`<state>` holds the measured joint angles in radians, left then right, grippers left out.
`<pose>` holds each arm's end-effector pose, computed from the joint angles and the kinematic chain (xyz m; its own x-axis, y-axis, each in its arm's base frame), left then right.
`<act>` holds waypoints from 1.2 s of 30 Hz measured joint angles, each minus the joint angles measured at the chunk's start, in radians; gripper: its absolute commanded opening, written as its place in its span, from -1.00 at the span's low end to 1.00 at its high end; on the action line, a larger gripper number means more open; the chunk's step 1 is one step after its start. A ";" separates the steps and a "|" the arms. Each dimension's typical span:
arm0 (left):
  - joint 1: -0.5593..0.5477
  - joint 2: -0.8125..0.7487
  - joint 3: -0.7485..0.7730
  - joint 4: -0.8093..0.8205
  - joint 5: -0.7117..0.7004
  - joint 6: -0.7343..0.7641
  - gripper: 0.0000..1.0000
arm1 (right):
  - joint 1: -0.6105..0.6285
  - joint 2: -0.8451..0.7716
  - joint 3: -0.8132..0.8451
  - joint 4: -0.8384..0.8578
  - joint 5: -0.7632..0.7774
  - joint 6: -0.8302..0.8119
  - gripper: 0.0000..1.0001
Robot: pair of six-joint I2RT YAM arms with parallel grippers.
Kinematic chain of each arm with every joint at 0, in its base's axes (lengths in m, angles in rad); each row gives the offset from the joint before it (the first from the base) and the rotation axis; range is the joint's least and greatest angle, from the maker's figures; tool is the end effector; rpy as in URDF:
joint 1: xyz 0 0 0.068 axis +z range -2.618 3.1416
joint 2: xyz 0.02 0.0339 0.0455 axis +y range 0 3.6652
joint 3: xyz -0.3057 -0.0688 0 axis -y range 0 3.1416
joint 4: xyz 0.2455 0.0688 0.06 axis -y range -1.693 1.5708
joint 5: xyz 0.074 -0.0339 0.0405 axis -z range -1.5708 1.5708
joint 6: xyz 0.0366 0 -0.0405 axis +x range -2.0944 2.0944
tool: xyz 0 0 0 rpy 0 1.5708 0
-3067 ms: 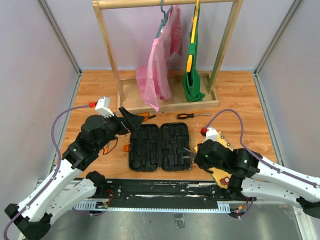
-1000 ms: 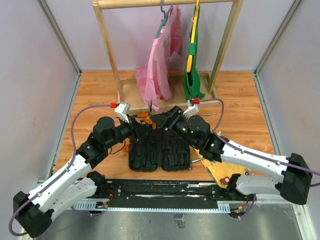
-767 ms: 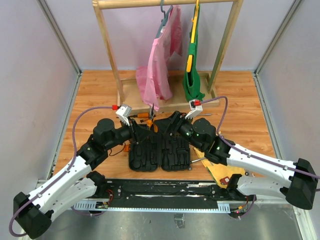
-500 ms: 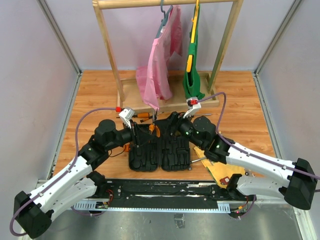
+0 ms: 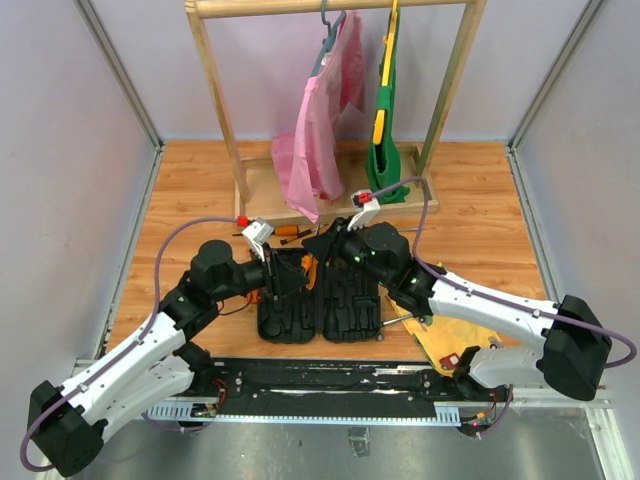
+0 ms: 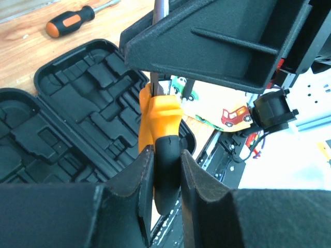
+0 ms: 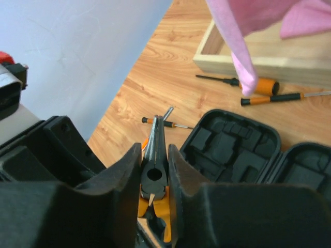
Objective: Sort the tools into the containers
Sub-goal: Place the screwdriver in the storage box.
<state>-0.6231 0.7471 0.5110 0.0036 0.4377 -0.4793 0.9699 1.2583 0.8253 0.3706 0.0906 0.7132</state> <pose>0.1150 -0.1017 0.2974 -0.5642 -0.1089 -0.8184 0.6799 0.5011 -0.5354 0.1635 0.2326 0.3490 -0.5307 0.3782 -0.7585 -0.5596 0.5158 0.6487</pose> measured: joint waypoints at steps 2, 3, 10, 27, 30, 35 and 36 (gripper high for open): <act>0.000 -0.001 -0.002 -0.003 0.003 0.005 -0.99 | 0.000 0.003 0.001 0.008 -0.005 0.010 -0.98; 0.000 -0.002 -0.002 -0.003 0.004 0.008 -0.99 | 0.000 0.004 0.002 0.013 -0.009 0.017 -0.99; 0.000 -0.007 -0.002 -0.007 -0.008 0.010 -0.81 | -0.001 0.005 0.002 0.012 -0.013 0.036 -0.99; -0.001 -0.155 0.143 -0.303 -0.328 0.016 0.14 | 0.000 0.128 0.056 -0.227 0.062 0.155 -0.99; -0.001 -0.185 0.190 -0.365 -0.401 0.020 0.13 | 0.000 0.178 0.095 -0.270 0.067 0.190 -0.99; -0.001 -0.208 0.247 -0.448 -0.507 0.047 0.12 | 0.011 0.282 0.161 -0.295 0.068 0.241 -0.99; -0.001 -0.213 0.247 -0.461 -0.524 0.051 0.12 | 0.016 0.306 0.177 -0.299 0.068 0.251 -0.99</act>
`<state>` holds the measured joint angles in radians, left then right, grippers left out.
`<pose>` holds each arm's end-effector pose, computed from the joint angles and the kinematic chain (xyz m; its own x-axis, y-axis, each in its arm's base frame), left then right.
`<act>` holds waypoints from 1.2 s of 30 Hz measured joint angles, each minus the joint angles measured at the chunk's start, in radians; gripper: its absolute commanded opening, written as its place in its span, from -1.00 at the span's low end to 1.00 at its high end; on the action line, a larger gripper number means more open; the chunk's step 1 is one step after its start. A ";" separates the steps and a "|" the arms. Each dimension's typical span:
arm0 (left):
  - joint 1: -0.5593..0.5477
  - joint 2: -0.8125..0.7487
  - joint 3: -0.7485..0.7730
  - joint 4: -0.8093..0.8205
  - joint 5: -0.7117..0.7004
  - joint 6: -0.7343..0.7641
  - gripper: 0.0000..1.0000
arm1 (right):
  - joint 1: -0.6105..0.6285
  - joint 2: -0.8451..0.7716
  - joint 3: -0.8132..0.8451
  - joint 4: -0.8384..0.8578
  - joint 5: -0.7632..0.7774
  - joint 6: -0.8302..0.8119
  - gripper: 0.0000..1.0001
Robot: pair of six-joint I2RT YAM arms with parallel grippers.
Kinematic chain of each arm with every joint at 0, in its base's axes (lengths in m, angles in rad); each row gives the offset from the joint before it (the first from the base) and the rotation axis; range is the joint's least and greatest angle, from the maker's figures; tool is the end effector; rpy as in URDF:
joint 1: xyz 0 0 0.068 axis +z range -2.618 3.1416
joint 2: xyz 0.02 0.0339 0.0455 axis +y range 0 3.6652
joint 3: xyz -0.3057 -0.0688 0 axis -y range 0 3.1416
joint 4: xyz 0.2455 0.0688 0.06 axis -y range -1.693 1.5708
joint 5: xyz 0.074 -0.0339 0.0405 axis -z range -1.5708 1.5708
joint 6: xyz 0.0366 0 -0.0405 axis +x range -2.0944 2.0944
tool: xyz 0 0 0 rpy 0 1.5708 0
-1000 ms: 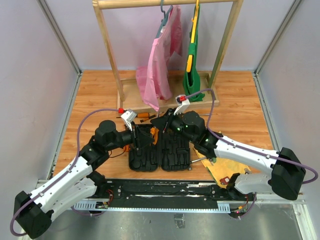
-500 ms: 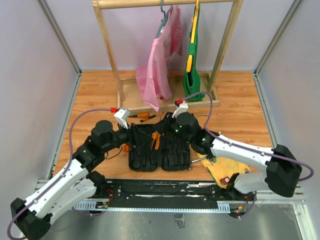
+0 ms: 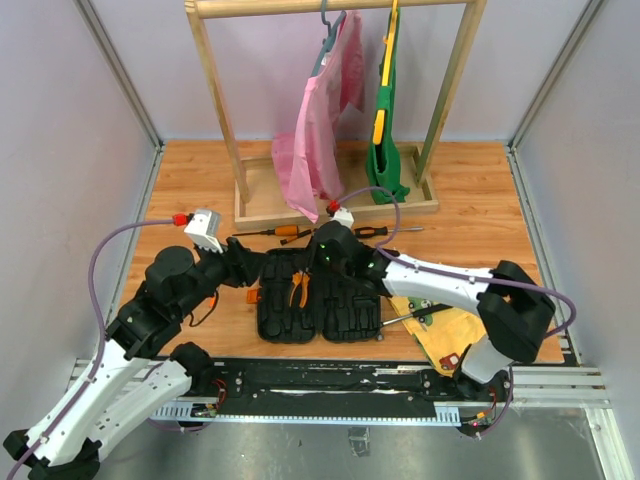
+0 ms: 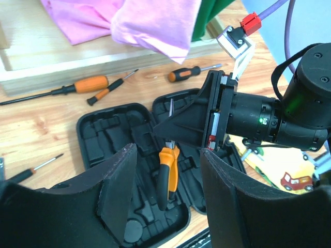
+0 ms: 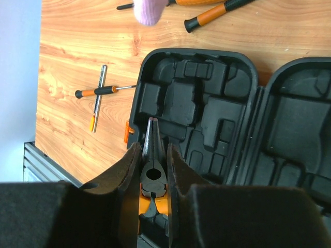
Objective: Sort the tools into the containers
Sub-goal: Place the screwdriver in the storage box.
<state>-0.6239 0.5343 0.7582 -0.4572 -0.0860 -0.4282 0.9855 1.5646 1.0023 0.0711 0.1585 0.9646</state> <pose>0.0752 -0.0503 0.3566 -0.3842 -0.2332 -0.8933 0.3899 0.8361 -0.3859 0.2009 0.2926 0.2871 -0.7617 0.3197 -0.5636 -0.2110 0.7000 0.6822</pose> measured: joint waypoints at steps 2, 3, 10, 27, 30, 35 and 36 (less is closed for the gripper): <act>0.000 -0.007 -0.002 -0.019 -0.024 0.003 0.13 | 0.005 0.040 0.028 -0.006 0.003 0.011 -0.99; 0.000 -0.012 -0.004 -0.024 -0.034 0.003 0.13 | 0.014 0.061 0.046 -0.014 0.011 0.018 -0.99; 0.000 -0.045 -0.011 -0.040 -0.081 0.006 0.15 | 0.040 0.156 0.140 -0.040 0.029 0.058 -0.99; 0.000 -0.052 -0.012 -0.047 -0.099 0.017 0.22 | 0.041 0.322 0.274 -0.101 0.032 0.064 -0.99; 0.000 -0.052 -0.013 -0.047 -0.100 0.018 0.22 | 0.043 0.332 0.294 -0.109 0.042 0.050 -0.95; 0.000 -0.052 -0.013 -0.047 -0.100 0.021 0.23 | 0.049 0.354 0.319 -0.112 0.047 0.030 -0.84; 0.000 -0.052 -0.013 -0.047 -0.100 0.021 0.23 | 0.049 0.359 0.320 -0.113 0.047 0.028 -0.83</act>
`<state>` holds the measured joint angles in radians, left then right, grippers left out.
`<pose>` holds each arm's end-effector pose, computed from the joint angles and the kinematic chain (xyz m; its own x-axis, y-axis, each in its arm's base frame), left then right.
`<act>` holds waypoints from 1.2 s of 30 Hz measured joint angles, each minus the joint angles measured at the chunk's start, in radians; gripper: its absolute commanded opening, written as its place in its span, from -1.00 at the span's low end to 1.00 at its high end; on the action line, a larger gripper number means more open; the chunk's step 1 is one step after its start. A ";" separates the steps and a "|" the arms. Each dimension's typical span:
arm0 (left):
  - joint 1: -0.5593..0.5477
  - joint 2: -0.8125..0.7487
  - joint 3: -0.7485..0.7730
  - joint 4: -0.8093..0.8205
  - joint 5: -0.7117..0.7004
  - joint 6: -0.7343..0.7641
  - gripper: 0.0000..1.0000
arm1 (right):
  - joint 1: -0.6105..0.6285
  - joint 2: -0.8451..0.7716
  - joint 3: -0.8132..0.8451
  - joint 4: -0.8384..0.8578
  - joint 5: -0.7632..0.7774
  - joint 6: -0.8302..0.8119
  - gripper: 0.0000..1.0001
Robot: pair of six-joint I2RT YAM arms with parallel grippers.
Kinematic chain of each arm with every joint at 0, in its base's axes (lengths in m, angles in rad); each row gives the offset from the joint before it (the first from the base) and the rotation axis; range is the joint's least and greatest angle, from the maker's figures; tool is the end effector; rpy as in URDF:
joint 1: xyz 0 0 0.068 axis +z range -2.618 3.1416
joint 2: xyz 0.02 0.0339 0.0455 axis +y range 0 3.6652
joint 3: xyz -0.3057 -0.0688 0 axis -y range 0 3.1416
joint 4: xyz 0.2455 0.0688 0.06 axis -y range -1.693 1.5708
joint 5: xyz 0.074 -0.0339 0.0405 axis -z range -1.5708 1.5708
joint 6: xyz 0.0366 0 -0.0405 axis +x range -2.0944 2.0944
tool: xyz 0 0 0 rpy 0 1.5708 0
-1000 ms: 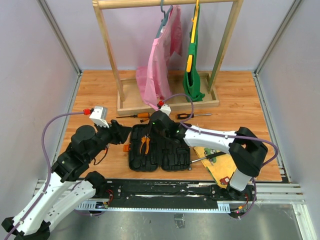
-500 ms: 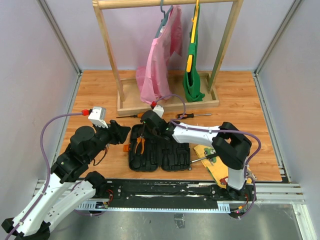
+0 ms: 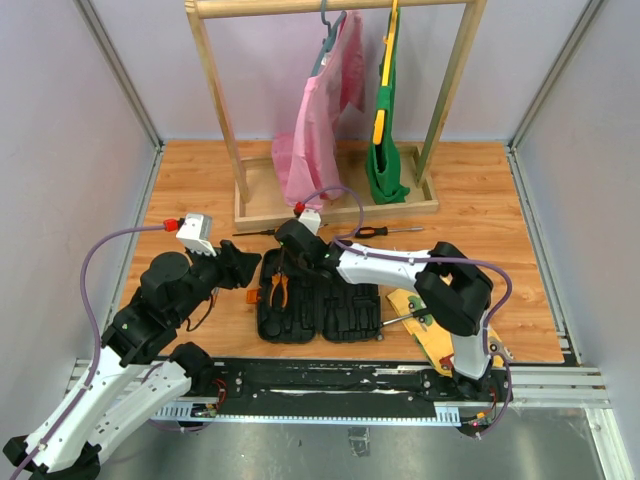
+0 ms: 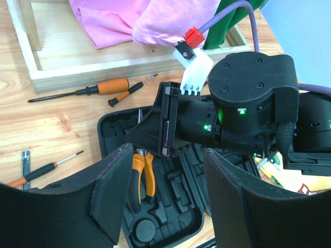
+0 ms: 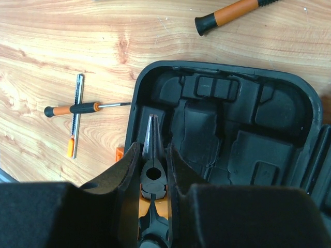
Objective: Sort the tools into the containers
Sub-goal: Place the screwdriver in the storage box.
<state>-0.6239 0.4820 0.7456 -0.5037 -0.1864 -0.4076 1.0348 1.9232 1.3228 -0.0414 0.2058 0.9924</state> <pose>0.0667 -0.0397 0.3510 -0.3469 -0.2303 -0.9092 0.3164 0.8838 -0.3446 0.2362 0.3830 0.2455 -0.8019 0.2551 -0.5403 -0.1584 0.7812 0.6038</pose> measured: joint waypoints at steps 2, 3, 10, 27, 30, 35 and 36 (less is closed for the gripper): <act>0.000 0.000 0.000 0.000 0.000 0.000 0.23 | 0.000 0.010 0.004 -0.002 0.000 -0.003 -0.81; 0.000 0.000 0.000 0.000 0.000 0.000 0.24 | 0.000 0.013 0.005 -0.002 0.000 -0.004 -0.79; 0.000 0.000 0.000 0.000 0.000 0.000 0.24 | 0.000 0.024 0.010 -0.016 0.005 -0.025 -0.46; 0.000 0.010 0.000 0.000 -0.004 0.000 0.25 | 0.000 0.003 -0.007 0.006 0.002 -0.050 -0.08; 0.000 0.017 -0.002 0.000 -0.005 -0.002 0.24 | 0.000 -0.069 -0.075 0.034 -0.004 -0.092 -0.05; 0.000 0.050 -0.005 0.000 -0.008 -0.017 0.14 | 0.000 -0.223 -0.208 0.064 -0.015 -0.174 -0.01; 0.000 0.063 -0.005 0.000 -0.009 -0.020 0.12 | 0.000 -0.257 -0.241 0.071 -0.019 -0.189 0.00</act>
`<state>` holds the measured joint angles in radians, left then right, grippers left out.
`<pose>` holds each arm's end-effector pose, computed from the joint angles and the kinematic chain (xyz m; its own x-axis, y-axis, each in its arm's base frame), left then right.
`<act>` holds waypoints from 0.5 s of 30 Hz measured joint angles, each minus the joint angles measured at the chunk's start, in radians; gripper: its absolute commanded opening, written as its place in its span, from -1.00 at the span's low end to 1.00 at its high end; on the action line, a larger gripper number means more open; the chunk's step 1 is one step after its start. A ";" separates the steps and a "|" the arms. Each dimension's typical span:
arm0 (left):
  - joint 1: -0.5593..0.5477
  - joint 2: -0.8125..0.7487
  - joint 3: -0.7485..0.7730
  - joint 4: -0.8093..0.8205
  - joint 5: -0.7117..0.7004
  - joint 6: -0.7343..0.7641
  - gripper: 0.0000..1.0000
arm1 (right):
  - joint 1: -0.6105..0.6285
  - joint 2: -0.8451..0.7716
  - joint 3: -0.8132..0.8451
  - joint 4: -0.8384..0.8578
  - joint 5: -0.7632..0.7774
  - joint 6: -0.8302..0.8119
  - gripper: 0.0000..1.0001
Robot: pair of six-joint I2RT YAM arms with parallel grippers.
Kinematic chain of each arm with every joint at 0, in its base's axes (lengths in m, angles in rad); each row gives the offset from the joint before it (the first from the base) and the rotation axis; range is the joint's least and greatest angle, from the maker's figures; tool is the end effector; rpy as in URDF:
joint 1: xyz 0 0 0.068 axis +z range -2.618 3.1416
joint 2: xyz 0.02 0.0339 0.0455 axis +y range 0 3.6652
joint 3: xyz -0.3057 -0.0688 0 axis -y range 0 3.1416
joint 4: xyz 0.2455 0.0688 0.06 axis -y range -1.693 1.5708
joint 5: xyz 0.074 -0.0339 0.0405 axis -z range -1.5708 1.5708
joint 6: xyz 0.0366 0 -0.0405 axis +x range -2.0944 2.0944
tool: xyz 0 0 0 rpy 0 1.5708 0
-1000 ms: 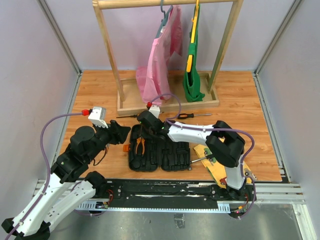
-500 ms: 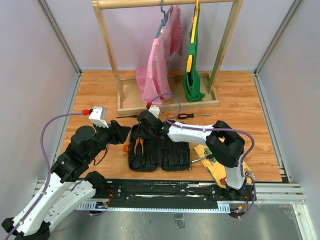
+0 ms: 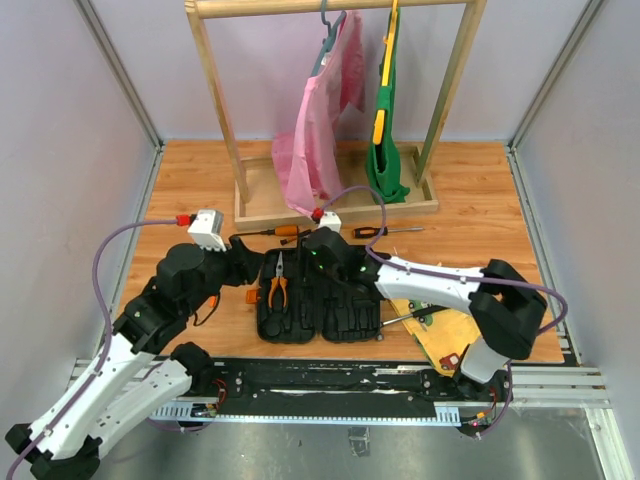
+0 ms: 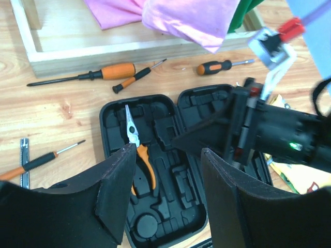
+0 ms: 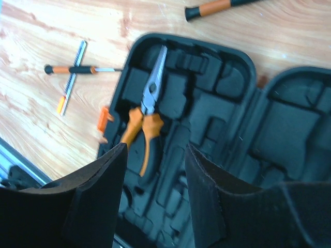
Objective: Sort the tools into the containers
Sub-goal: Place the screwdriver in the storage box.
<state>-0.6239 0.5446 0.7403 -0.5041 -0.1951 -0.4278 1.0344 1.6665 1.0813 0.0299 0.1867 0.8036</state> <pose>0.0791 -0.0482 0.3451 -0.3997 -0.2137 -0.8914 0.2829 0.8962 -0.3418 0.2003 0.3235 0.2742 -0.7370 0.1445 -0.6603 -0.3364 0.7689 0.5438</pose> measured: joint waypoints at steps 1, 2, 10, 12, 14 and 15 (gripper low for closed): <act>0.000 0.016 0.000 0.000 -0.002 -0.003 0.10 | 0.000 -0.028 -0.030 0.004 -0.001 -0.011 0.01; 0.000 0.046 0.000 -0.002 -0.003 -0.009 0.08 | -0.002 -0.055 -0.060 0.004 -0.002 -0.020 0.01; 0.000 0.219 -0.007 0.001 -0.002 -0.073 0.04 | -0.041 -0.204 -0.262 0.007 -0.053 -0.073 0.02; 0.000 0.268 -0.026 0.010 -0.005 -0.090 0.04 | -0.055 -0.237 -0.295 0.012 -0.089 -0.093 0.01; -0.002 0.306 -0.047 0.014 -0.010 -0.101 0.04 | -0.060 -0.258 -0.320 0.028 -0.116 -0.112 0.01; -0.005 0.328 -0.055 0.017 -0.014 -0.107 0.04 | -0.061 -0.272 -0.339 0.043 -0.134 -0.126 0.01</act>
<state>-0.6292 0.8722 0.6853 -0.4870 -0.2092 -0.5350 0.9737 1.3945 0.7425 0.0734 0.0528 0.6773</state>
